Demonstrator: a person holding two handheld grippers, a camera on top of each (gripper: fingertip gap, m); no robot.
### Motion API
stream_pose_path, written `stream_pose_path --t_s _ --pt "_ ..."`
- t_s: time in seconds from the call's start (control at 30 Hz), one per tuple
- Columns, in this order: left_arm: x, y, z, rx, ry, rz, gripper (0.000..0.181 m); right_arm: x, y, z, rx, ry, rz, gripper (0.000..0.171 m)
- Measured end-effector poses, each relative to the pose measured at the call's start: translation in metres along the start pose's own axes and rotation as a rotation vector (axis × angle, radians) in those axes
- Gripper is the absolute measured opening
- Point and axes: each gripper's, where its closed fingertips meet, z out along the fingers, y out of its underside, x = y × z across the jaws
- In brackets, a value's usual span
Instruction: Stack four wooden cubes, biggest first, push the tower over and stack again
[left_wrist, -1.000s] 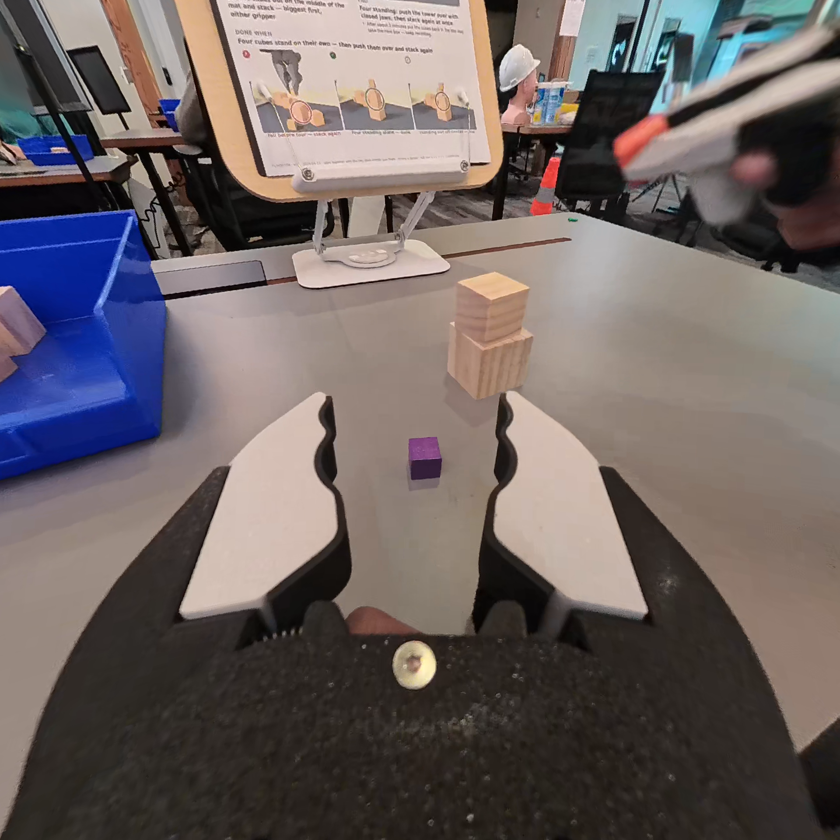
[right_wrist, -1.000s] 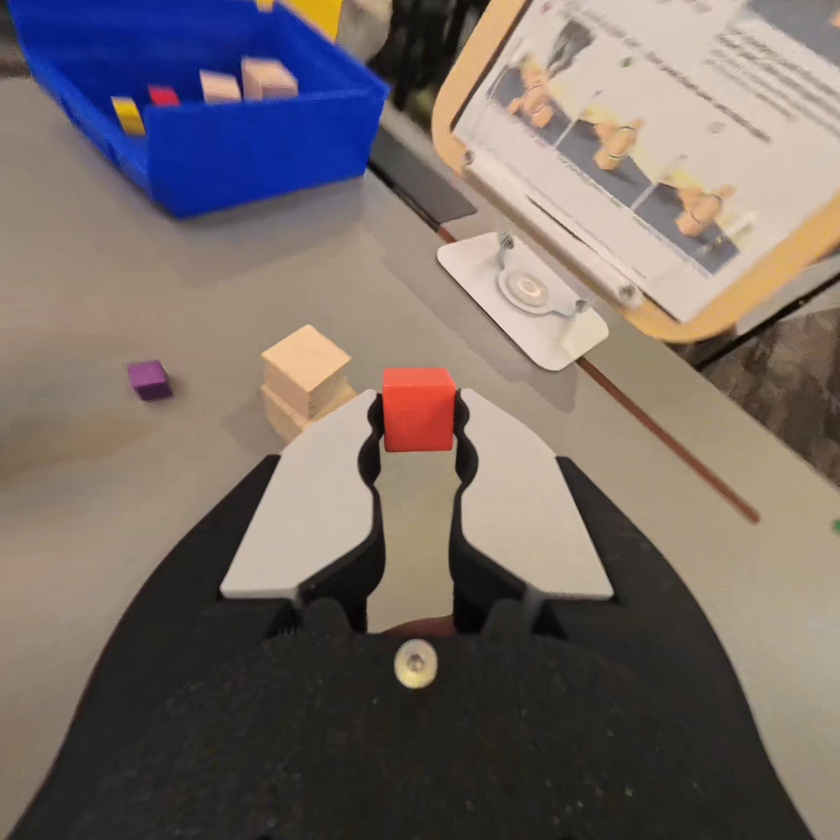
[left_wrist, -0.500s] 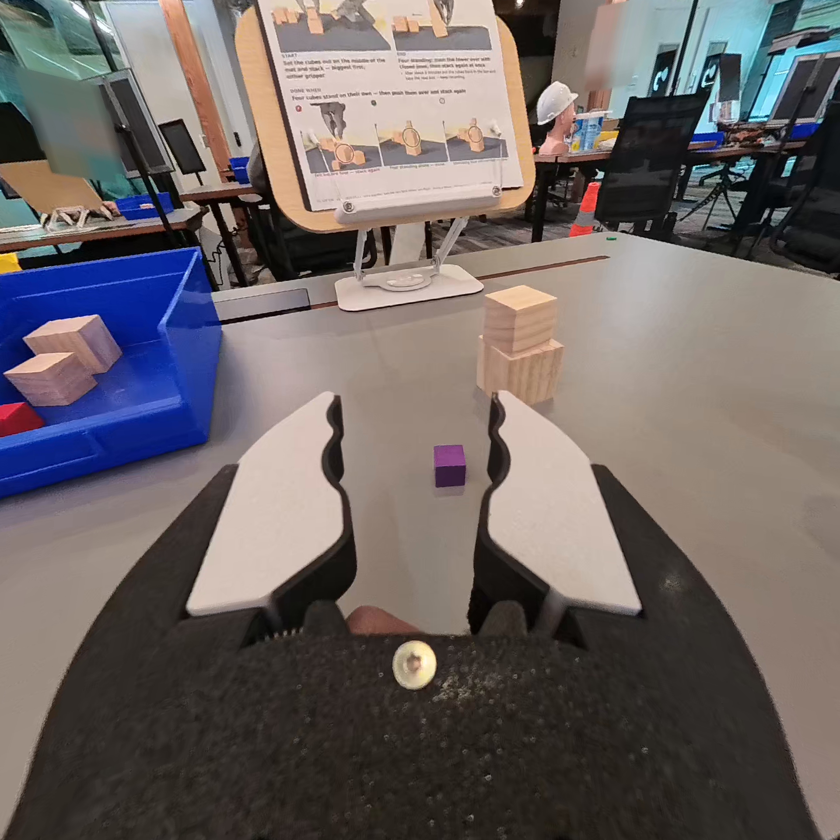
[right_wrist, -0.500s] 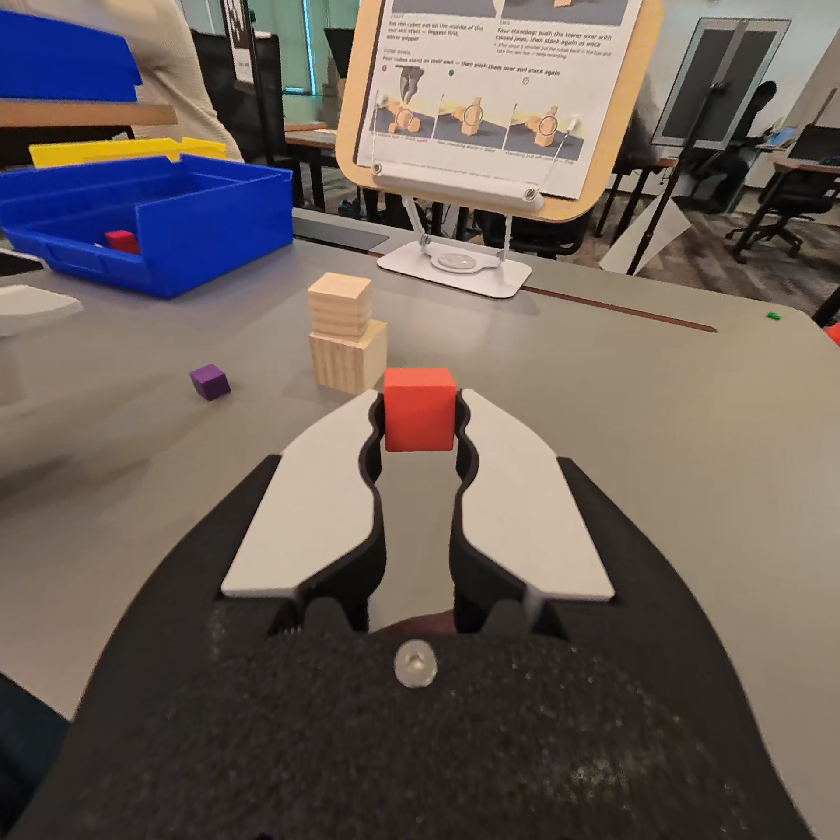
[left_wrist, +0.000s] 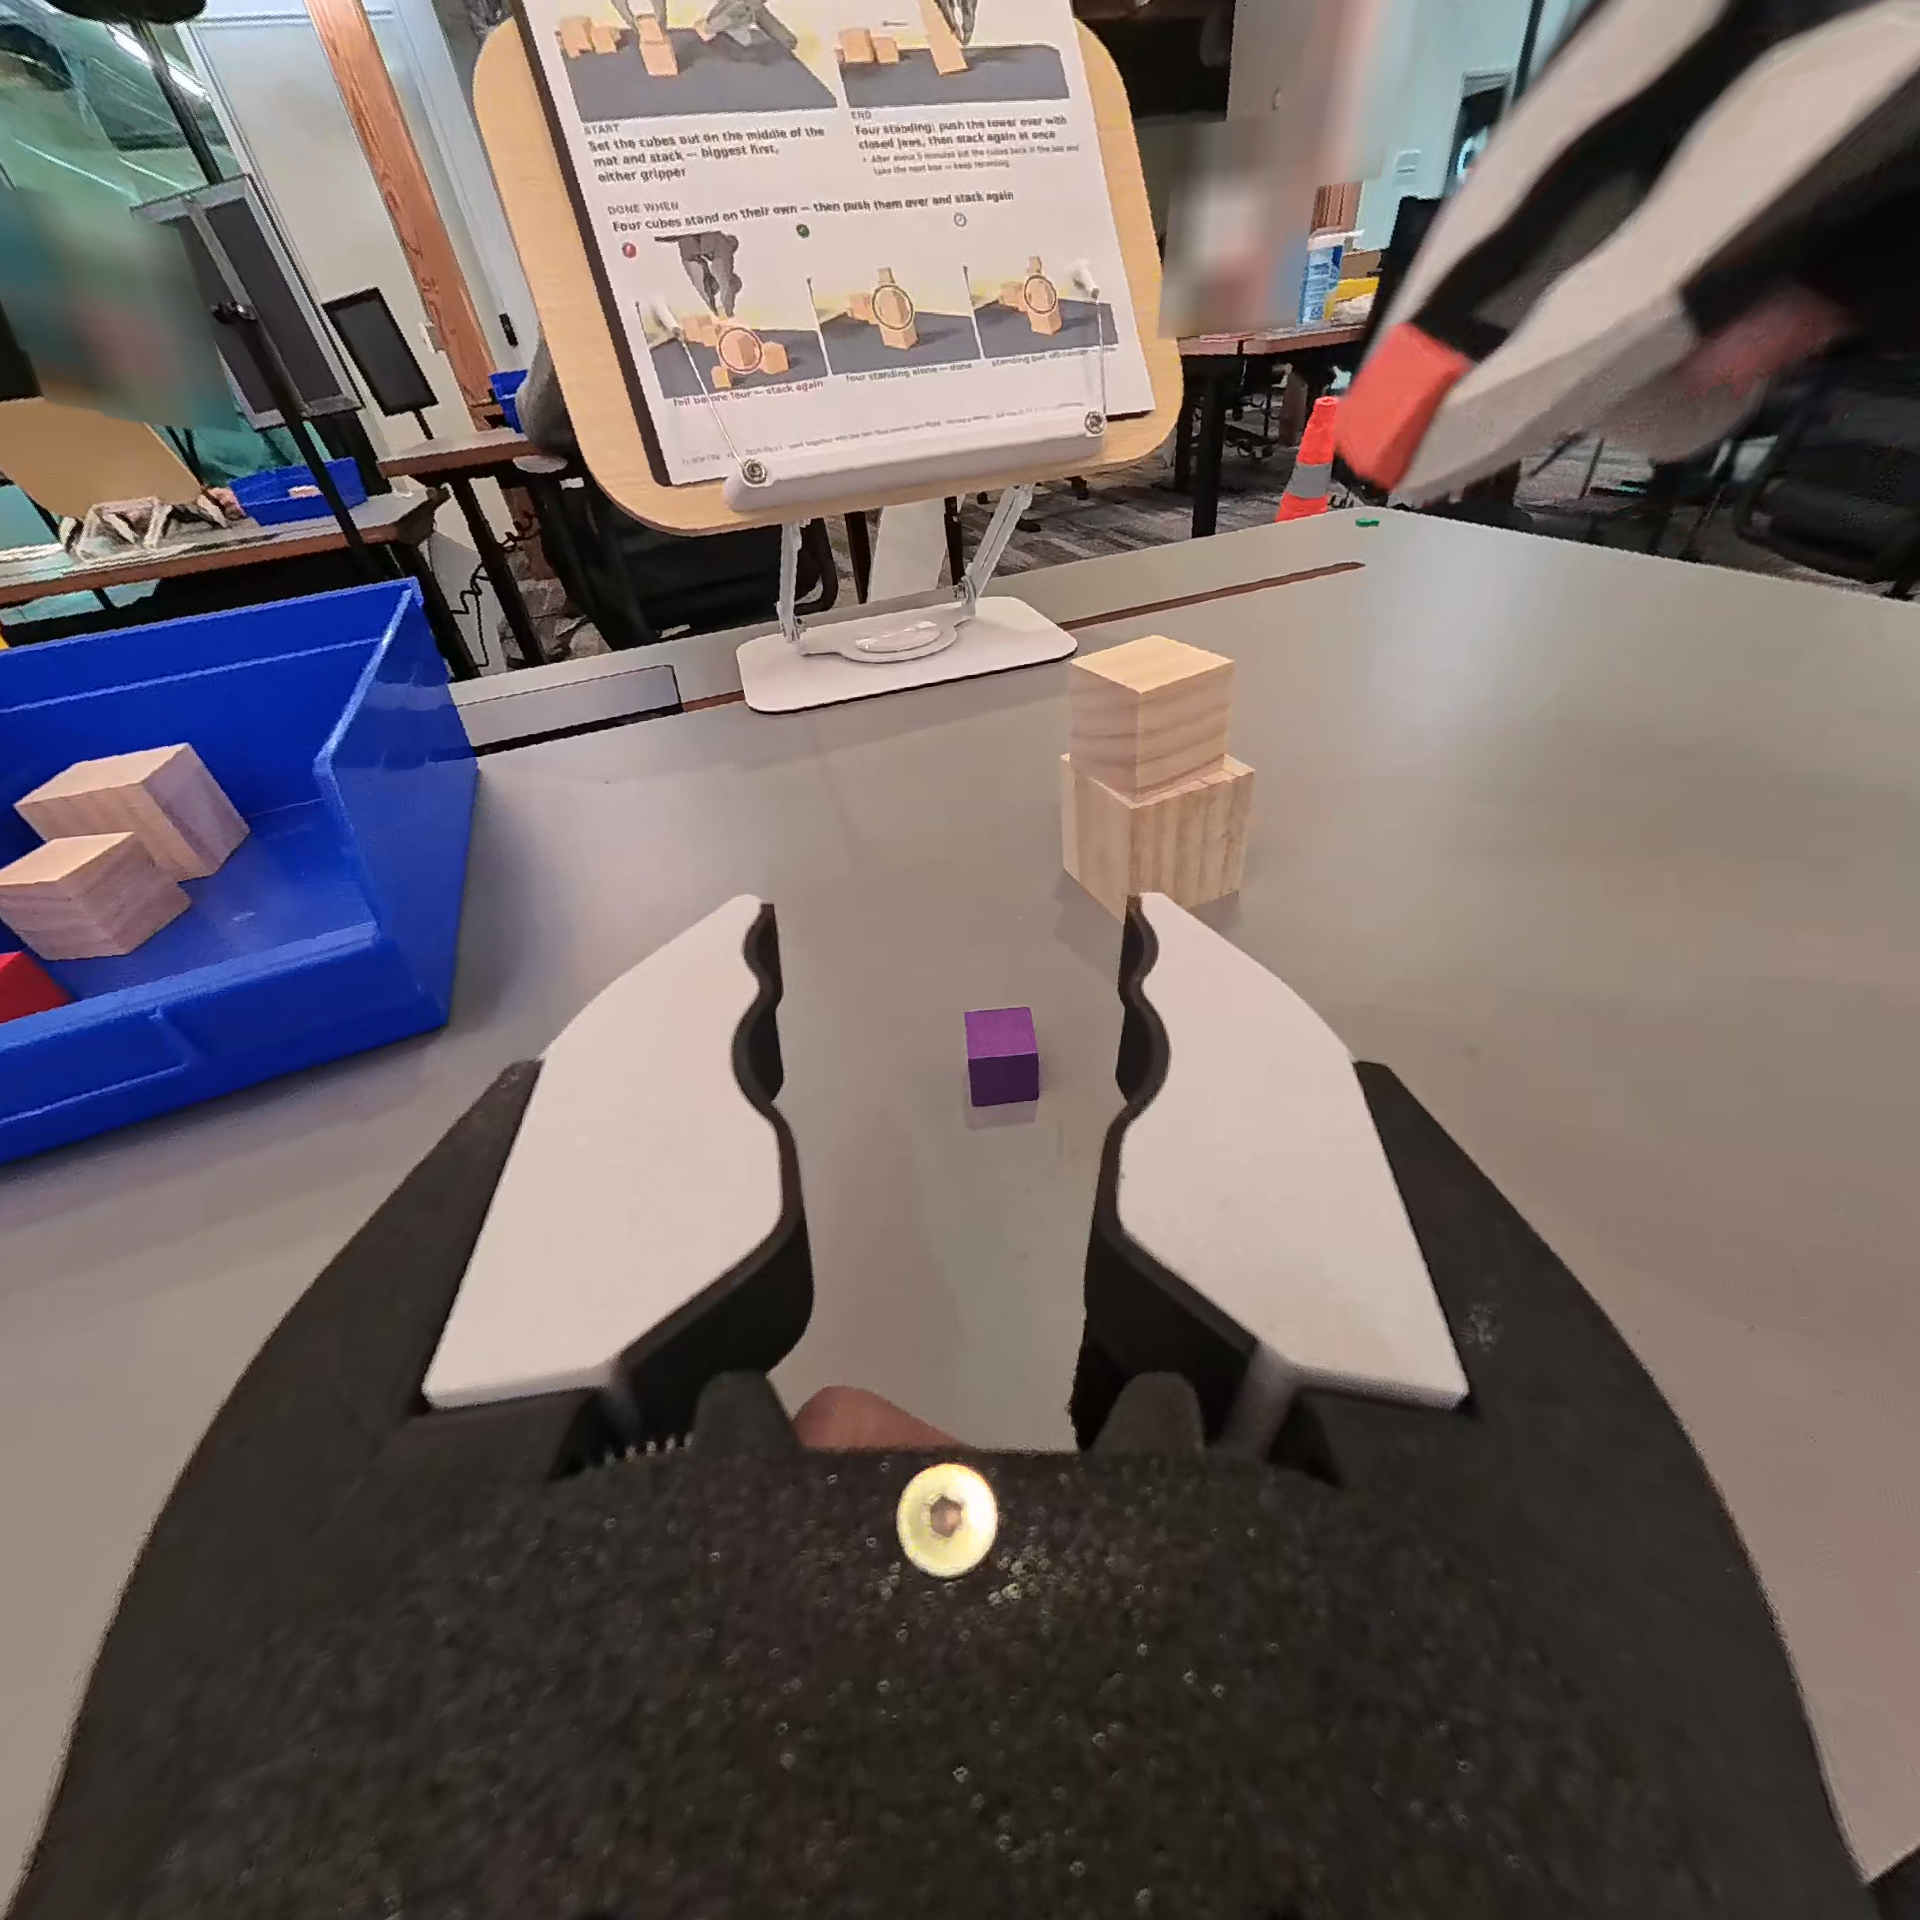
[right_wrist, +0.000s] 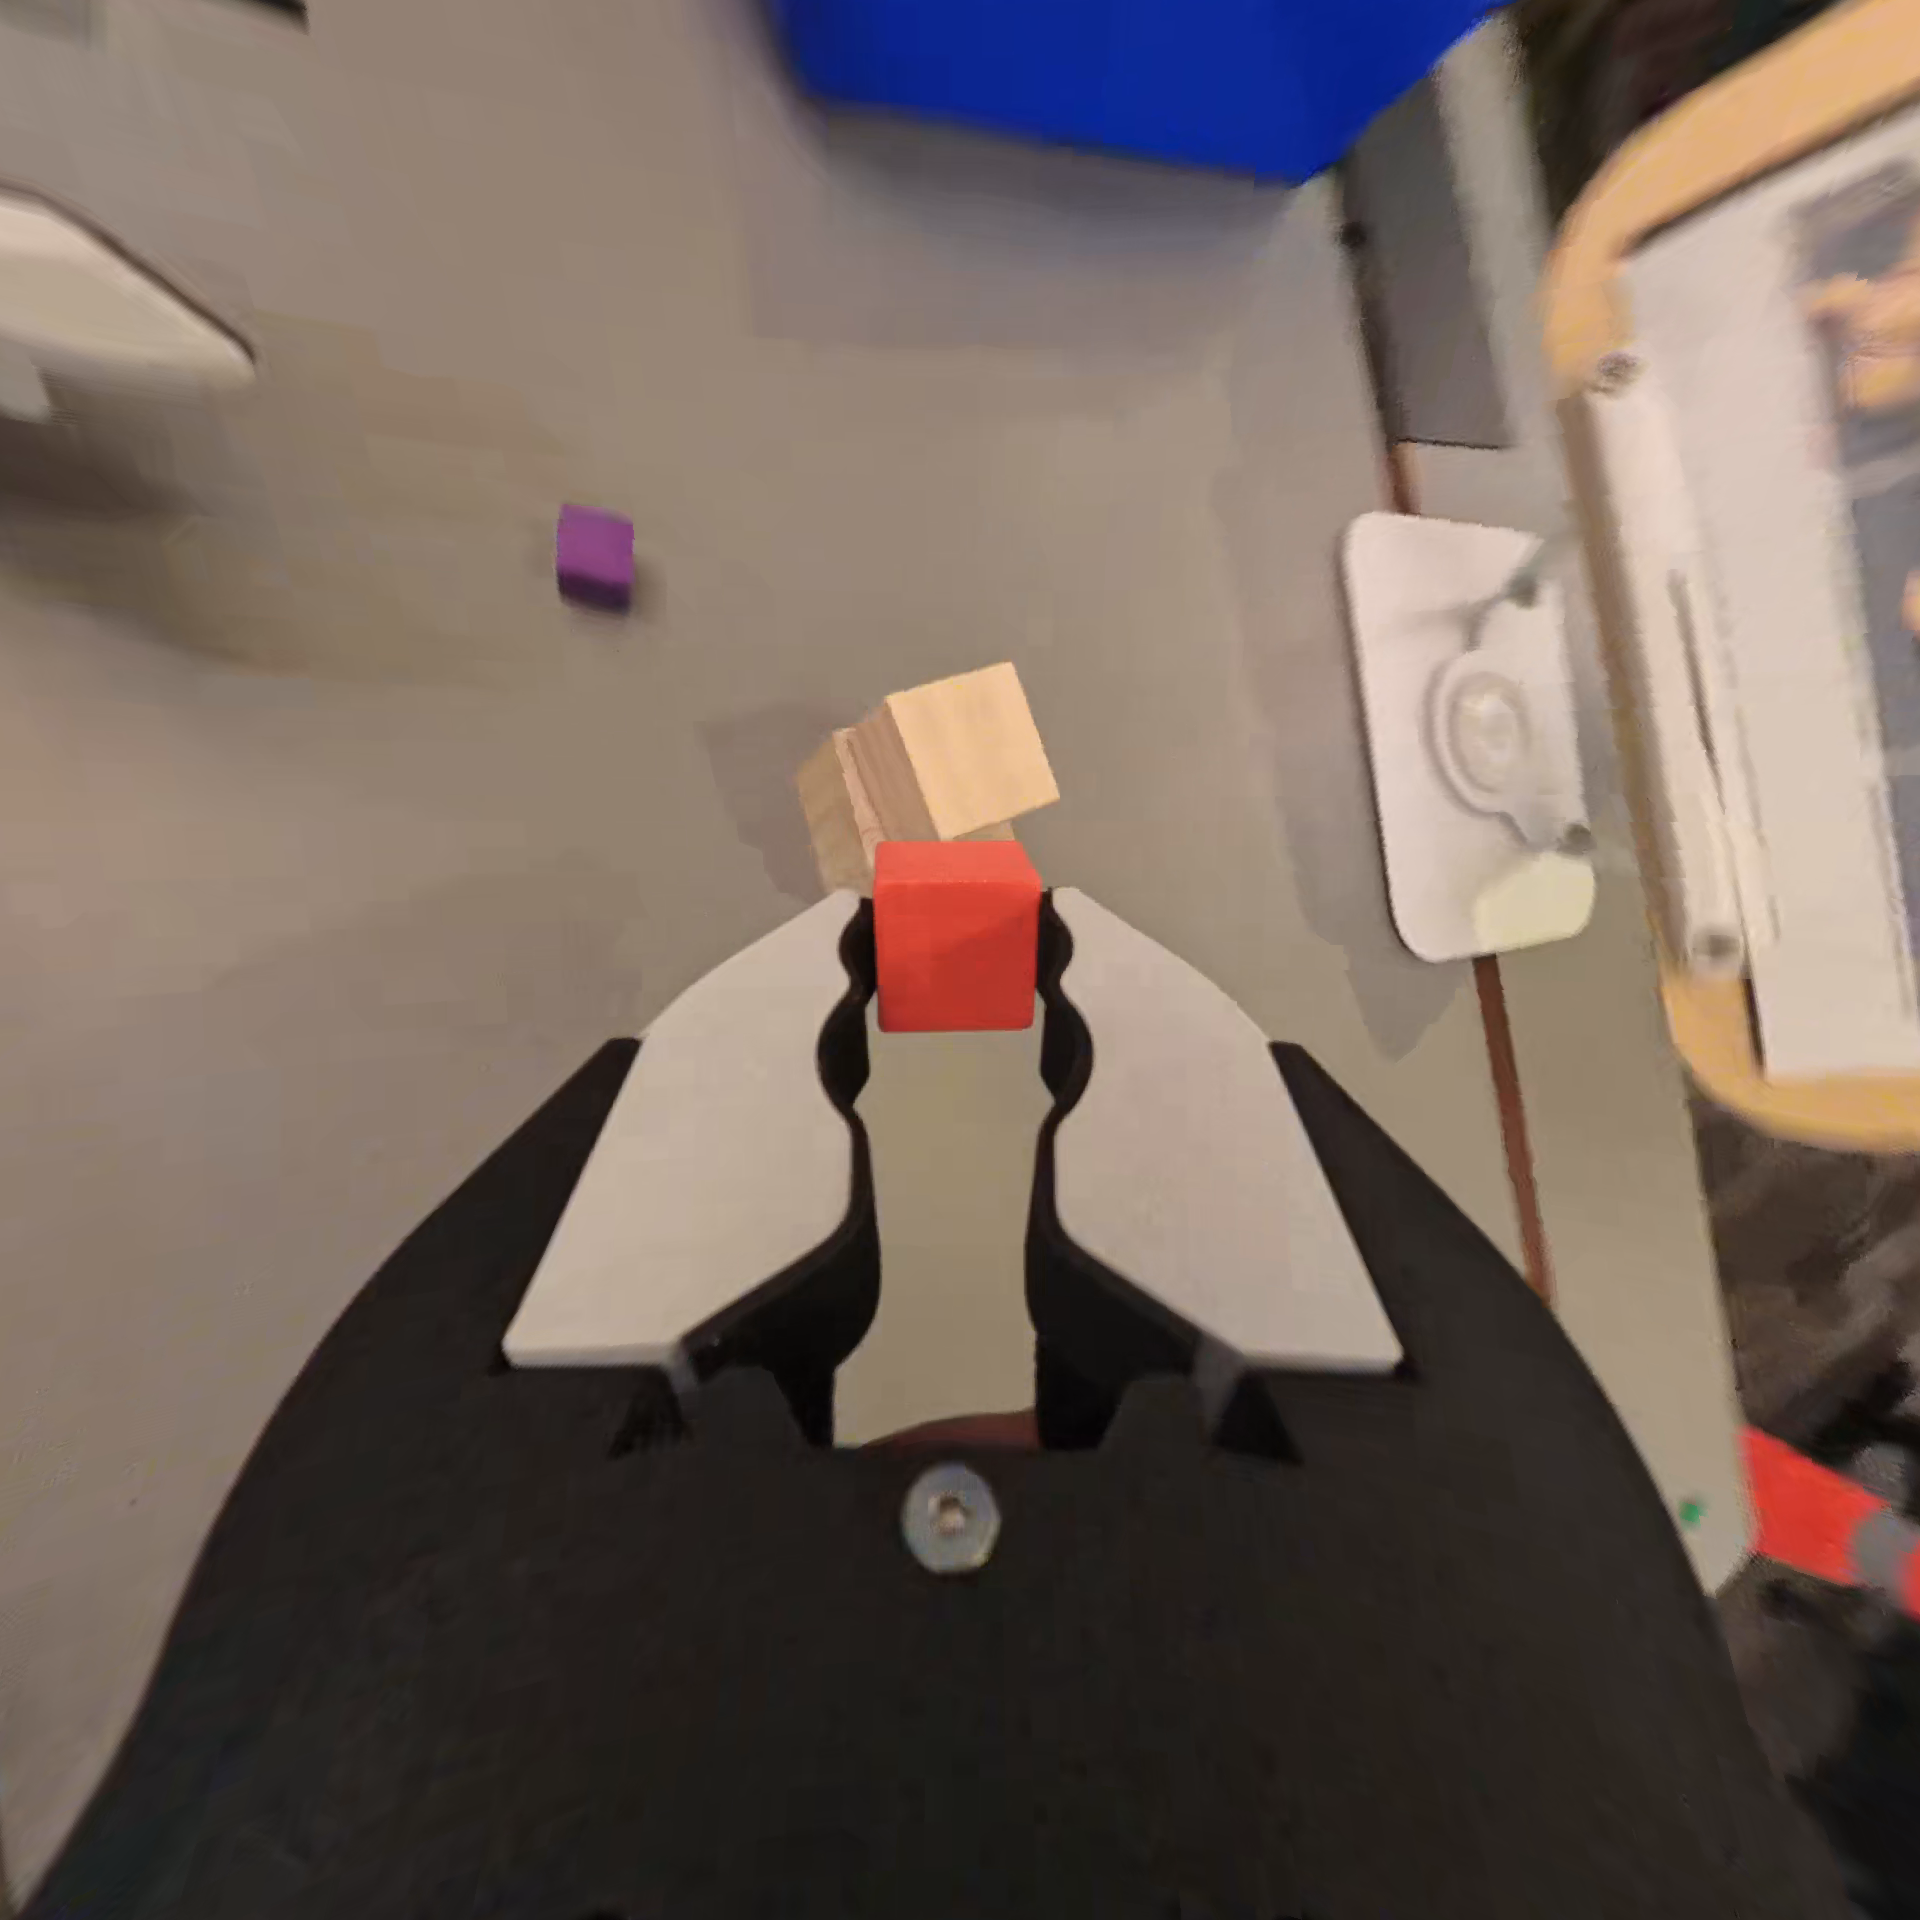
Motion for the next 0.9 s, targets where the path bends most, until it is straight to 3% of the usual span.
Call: stream_pose_path --t_s 0.13,0.37,0.73,0.77,0.87,0.9 --pt "0.0 0.001 0.0 -0.005 0.008 -0.01 0.062 0.008 -0.011 0.029 -0.166 -0.203 -0.188 0.029" --pt "-0.006 0.003 -0.006 -0.02 0.015 -0.021 0.062 0.008 -0.008 0.062 -0.235 -0.369 -0.221 0.029" --pt "-0.007 0.007 -0.003 -0.053 0.037 -0.041 0.061 0.006 -0.001 0.074 -0.28 -0.424 -0.212 0.029" --pt "-0.006 0.007 -0.002 -0.052 0.037 -0.039 0.061 0.005 -0.002 0.074 -0.283 -0.432 -0.202 0.03" --pt "-0.006 0.007 -0.001 -0.054 0.038 -0.037 0.061 0.01 -0.006 0.067 -0.265 -0.412 -0.158 0.059" --pt "-0.006 0.007 -0.001 -0.052 0.04 -0.04 0.061 0.011 -0.011 0.059 -0.235 -0.409 -0.145 0.059"
